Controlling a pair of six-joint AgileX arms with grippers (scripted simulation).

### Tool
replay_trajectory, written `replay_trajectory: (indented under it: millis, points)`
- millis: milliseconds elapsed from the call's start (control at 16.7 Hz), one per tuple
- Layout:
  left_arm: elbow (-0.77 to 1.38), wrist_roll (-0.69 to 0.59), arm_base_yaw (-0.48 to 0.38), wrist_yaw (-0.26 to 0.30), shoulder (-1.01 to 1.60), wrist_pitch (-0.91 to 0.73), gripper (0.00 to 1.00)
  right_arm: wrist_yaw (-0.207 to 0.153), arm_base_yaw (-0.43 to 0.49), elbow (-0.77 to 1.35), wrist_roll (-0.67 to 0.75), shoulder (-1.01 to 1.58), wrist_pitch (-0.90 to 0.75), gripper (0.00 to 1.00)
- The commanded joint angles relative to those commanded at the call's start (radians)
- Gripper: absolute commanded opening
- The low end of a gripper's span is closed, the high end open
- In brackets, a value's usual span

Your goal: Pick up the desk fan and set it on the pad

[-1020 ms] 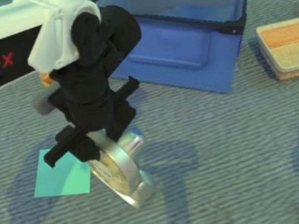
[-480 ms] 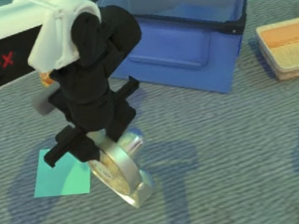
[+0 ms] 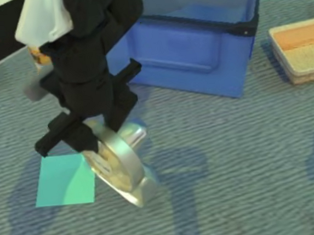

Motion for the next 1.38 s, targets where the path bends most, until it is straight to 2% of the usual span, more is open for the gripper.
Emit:
replay_trajectory:
  millis: [420,540,1020,1380]
  points:
    - [0.023,-0.013,0.01,0.0,-0.005,-0.03,0.0,0.0,0.0,0.0,0.0,0.0,0.0,1.0]
    - [0.006,-0.071,0.05,0.0,-0.021,-0.029,0.0,0.0,0.0,0.0,0.0,0.0,0.0,1.0]
    - [-0.119,-0.451,0.288,0.002,-0.131,-0.018,0.0,0.0,0.0,0.0,0.0,0.0,0.0,1.0]
    - [-0.132,-0.475,0.307,0.002,-0.139,-0.012,0.0,0.0,0.0,0.0,0.0,0.0,0.0,1.0]
